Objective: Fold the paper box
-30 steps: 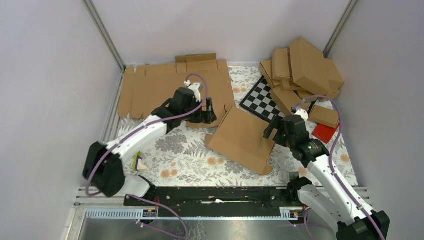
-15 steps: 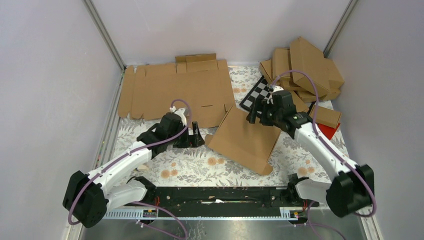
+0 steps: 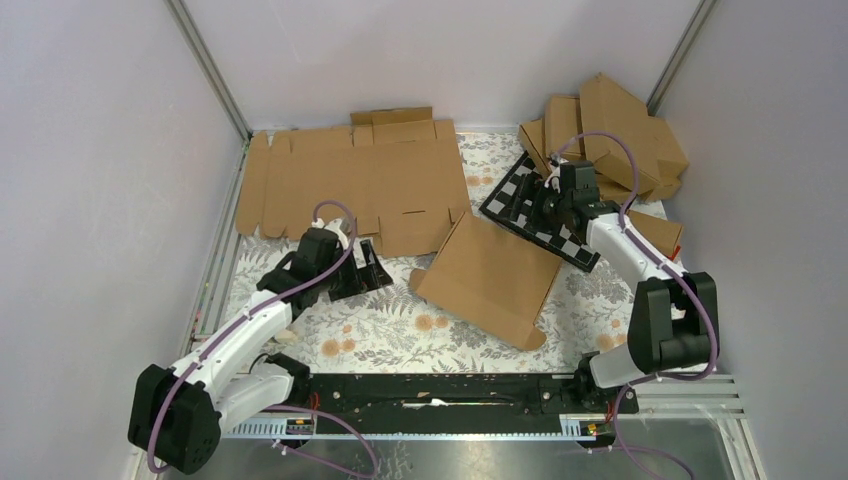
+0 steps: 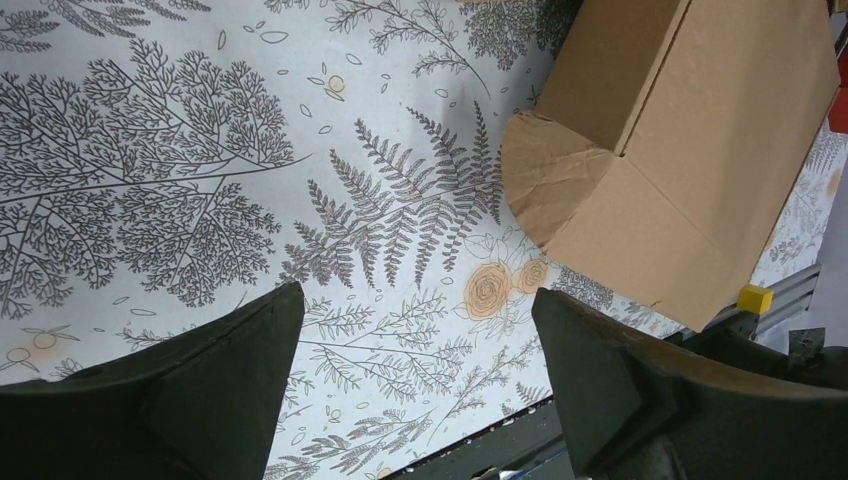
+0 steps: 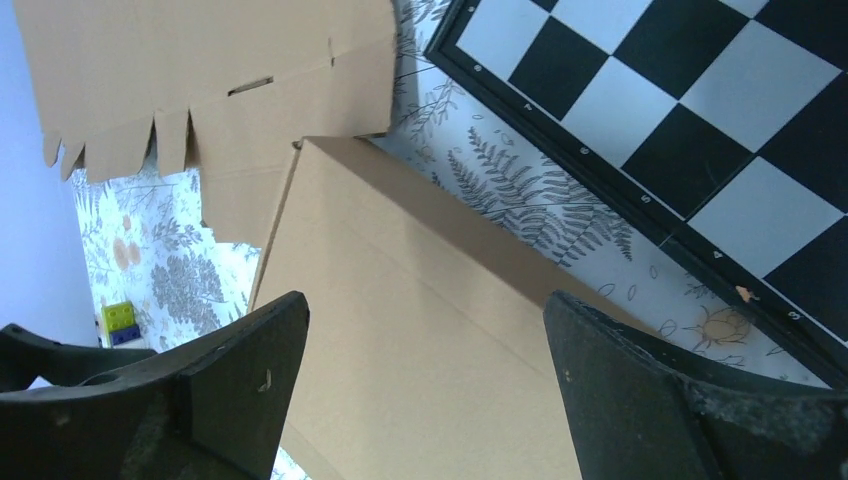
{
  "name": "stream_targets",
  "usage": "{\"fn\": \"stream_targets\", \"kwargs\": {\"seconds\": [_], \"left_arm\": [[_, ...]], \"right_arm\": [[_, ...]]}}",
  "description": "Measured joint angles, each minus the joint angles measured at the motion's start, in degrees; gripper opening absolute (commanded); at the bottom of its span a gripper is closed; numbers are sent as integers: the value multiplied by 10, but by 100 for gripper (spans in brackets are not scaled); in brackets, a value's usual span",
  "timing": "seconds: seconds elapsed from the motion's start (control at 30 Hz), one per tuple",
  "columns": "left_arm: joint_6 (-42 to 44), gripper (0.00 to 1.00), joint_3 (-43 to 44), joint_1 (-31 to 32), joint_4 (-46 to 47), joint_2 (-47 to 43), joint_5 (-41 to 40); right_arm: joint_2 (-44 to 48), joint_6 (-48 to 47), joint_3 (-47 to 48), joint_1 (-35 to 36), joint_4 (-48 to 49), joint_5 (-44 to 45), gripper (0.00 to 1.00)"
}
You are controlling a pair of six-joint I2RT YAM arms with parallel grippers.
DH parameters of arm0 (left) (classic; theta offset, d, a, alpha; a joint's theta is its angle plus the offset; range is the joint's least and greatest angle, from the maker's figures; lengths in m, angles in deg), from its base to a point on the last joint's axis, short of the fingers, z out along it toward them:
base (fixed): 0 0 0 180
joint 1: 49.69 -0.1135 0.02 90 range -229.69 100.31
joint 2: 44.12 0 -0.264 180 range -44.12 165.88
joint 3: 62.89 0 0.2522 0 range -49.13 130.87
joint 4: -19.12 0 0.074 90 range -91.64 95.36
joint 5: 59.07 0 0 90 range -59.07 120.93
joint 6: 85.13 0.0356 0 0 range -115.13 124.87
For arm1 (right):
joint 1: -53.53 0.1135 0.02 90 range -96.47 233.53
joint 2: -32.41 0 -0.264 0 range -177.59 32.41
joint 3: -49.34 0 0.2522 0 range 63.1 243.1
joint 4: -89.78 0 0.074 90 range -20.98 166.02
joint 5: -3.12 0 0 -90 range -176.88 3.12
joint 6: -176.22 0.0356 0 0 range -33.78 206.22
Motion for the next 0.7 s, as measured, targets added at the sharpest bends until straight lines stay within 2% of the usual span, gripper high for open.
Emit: {"fn": "stream_targets", "kwargs": {"seconds": [0.23,0.4,0.57,0.7], "left_arm": [[-11,93,-6,-2,19,-3,23],[-25,92,-12,-2,54,3,35],[-38,91,-23,-2,83,9,43],[-43,91,-23,-2,91,23,50]], "right_arm": [[-10,-2,-28,-22,18,-3,95],[2,6,-88,-30,36,-4,90],[12,23,-127,-30,51,-38,84],[26,33,-153,-30,57,-61,73]]}}
